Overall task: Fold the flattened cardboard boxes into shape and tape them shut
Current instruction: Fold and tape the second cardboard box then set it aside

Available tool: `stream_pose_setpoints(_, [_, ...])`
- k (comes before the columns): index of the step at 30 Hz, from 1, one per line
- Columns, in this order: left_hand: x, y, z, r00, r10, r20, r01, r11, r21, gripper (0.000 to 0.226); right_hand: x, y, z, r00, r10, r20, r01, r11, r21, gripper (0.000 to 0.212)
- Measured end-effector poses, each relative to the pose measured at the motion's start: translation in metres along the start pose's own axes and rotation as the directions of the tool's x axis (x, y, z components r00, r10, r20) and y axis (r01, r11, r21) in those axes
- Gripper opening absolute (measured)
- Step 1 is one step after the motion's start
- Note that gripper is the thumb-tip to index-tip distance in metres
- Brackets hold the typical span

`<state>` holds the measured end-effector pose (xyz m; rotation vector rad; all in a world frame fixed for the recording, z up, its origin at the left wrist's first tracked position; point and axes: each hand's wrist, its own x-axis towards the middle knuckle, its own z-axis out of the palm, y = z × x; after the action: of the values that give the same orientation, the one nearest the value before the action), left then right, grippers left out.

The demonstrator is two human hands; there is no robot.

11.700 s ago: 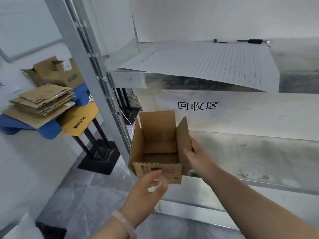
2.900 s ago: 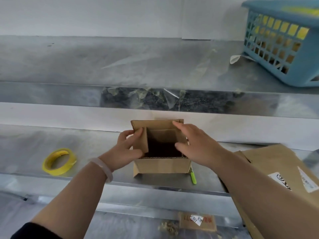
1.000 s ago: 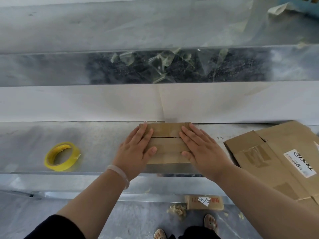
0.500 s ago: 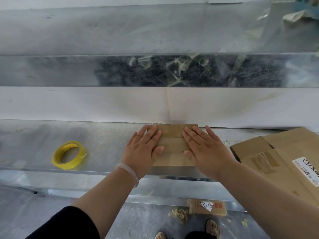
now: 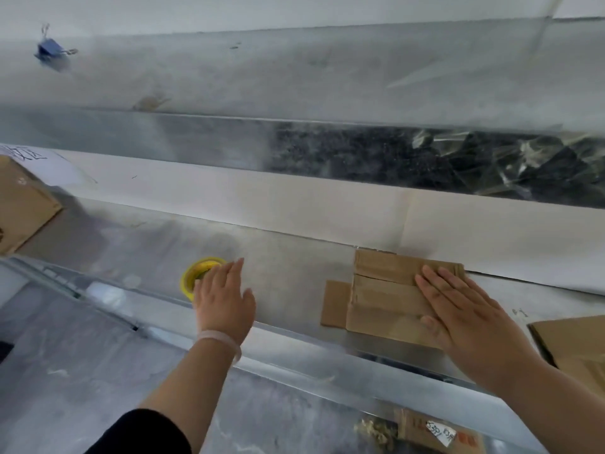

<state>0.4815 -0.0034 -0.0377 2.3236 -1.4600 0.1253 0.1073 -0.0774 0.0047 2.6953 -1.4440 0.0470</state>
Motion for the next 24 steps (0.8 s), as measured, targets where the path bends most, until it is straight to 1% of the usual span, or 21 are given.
stream_pose_setpoints(1, [0.005, -0.019, -0.001, 0.989, -0.139, 0.058, 0.136, 0.989, 0.052, 0.055, -0.001, 0.001, -0.001, 1.000, 0.003, 0.001, -0.003, 1.000, 0.003, 0.068])
stream_pose_setpoints(2, [0.009, -0.033, -0.003, 0.949, -0.265, 0.169, 0.247, 0.961, 0.121, 0.052, -0.001, 0.000, -0.002, 1.000, 0.007, 0.009, -0.007, 1.000, 0.007, 0.067])
stream_pose_setpoints(3, [0.011, -0.046, -0.004, 0.910, -0.333, 0.249, 0.279, 0.933, 0.227, 0.050, -0.001, 0.000, -0.002, 1.000, 0.011, 0.013, -0.011, 1.000, 0.007, 0.067])
stream_pose_setpoints(4, [0.012, -0.055, -0.003, 0.893, -0.346, 0.289, 0.245, 0.911, 0.331, 0.046, -0.001, 0.000, -0.003, 1.000, 0.014, 0.014, -0.014, 1.000, 0.003, 0.067])
stream_pose_setpoints(5, [0.012, -0.063, -0.001, 0.898, -0.315, 0.307, 0.178, 0.899, 0.401, 0.041, -0.001, 0.000, -0.003, 1.000, 0.015, 0.014, -0.015, 1.000, -0.003, 0.067])
stream_pose_setpoints(6, [0.012, -0.065, -0.001, 0.910, -0.267, 0.317, 0.115, 0.897, 0.426, 0.036, -0.001, -0.001, -0.004, 1.000, 0.016, 0.016, -0.016, 1.000, -0.004, 0.068])
stream_pose_setpoints(7, [0.013, -0.063, -0.001, 0.926, -0.225, 0.303, 0.084, 0.906, 0.416, 0.030, -0.001, 0.000, -0.004, 1.000, 0.018, 0.018, -0.018, 1.000, -0.002, 0.068])
stream_pose_setpoints(8, [0.014, -0.056, -0.003, 0.949, -0.170, 0.264, 0.068, 0.932, 0.356, 0.026, -0.001, 0.000, -0.004, 1.000, 0.019, 0.019, -0.019, 1.000, -0.003, 0.069])
stream_pose_setpoints(9, [0.015, -0.046, -0.004, 0.973, -0.094, 0.210, 0.042, 0.970, 0.240, 0.023, -0.001, 0.000, -0.004, 1.000, 0.022, 0.016, -0.021, 1.000, -0.008, 0.069])
stream_pose_setpoints(10, [0.015, -0.031, -0.006, 0.989, -0.010, 0.147, -0.002, 0.996, 0.086, 0.027, -0.001, 0.000, -0.004, 1.000, 0.027, 0.013, -0.026, 1.000, -0.015, 0.068])
stream_pose_setpoints(11, [0.014, -0.011, -0.011, 0.995, 0.078, 0.068, -0.072, 0.994, -0.085, 0.033, -0.001, 0.000, -0.003, 1.000, 0.029, 0.007, -0.029, 0.999, -0.021, 0.068])
stream_pose_setpoints(12, [0.012, 0.016, -0.021, 0.990, 0.141, 0.017, -0.132, 0.959, -0.250, 0.036, -0.001, 0.000, -0.002, 1.000, 0.030, 0.002, -0.030, 0.999, -0.022, 0.068])
stream_pose_setpoints(13, [0.008, 0.044, -0.033, 0.980, 0.197, -0.006, -0.182, 0.896, -0.405, 0.036, -0.001, 0.000, -0.002, 1.000, 0.031, -0.001, -0.031, 0.999, -0.016, 0.069])
stream_pose_setpoints(15, [0.004, 0.094, -0.054, 0.944, 0.328, 0.012, -0.253, 0.751, -0.610, 0.036, -0.001, 0.000, -0.002, 0.999, 0.029, -0.021, -0.030, 1.000, -0.010, 0.070])
stream_pose_setpoints(17, [0.004, 0.137, -0.072, 0.881, 0.464, 0.096, -0.253, 0.632, -0.733, 0.036, -0.001, -0.002, -0.002, 0.999, 0.035, -0.040, -0.035, 0.999, 0.008, 0.071])
stream_pose_setpoints(18, [0.004, 0.155, -0.076, 0.849, 0.508, 0.146, -0.222, 0.593, -0.774, 0.031, 0.000, -0.002, -0.002, 0.998, 0.040, -0.045, -0.039, 0.999, 0.025, 0.072])
stream_pose_setpoints(19, [0.005, 0.170, -0.077, 0.823, 0.532, 0.198, -0.181, 0.576, -0.797, 0.024, 0.000, -0.002, -0.002, 0.998, 0.043, -0.045, -0.041, 0.998, 0.044, 0.072])
stream_pose_setpoints(21, [0.007, 0.191, -0.074, 0.783, 0.537, 0.313, -0.099, 0.604, -0.791, 0.010, 0.001, -0.002, 0.000, 0.998, 0.038, -0.046, -0.035, 0.998, 0.061, 0.066])
stream_pose_setpoints(23, [0.008, 0.200, -0.065, 0.763, 0.521, 0.383, -0.056, 0.643, -0.764, 0.014, 0.001, -0.001, 0.002, 0.998, 0.036, -0.048, -0.033, 0.997, 0.069, 0.061])
stream_pose_setpoints(24, [0.010, 0.202, -0.063, 0.770, 0.503, 0.394, -0.038, 0.652, -0.757, 0.015, 0.001, -0.001, 0.003, 0.998, 0.039, -0.052, -0.035, 0.996, 0.081, 0.062])
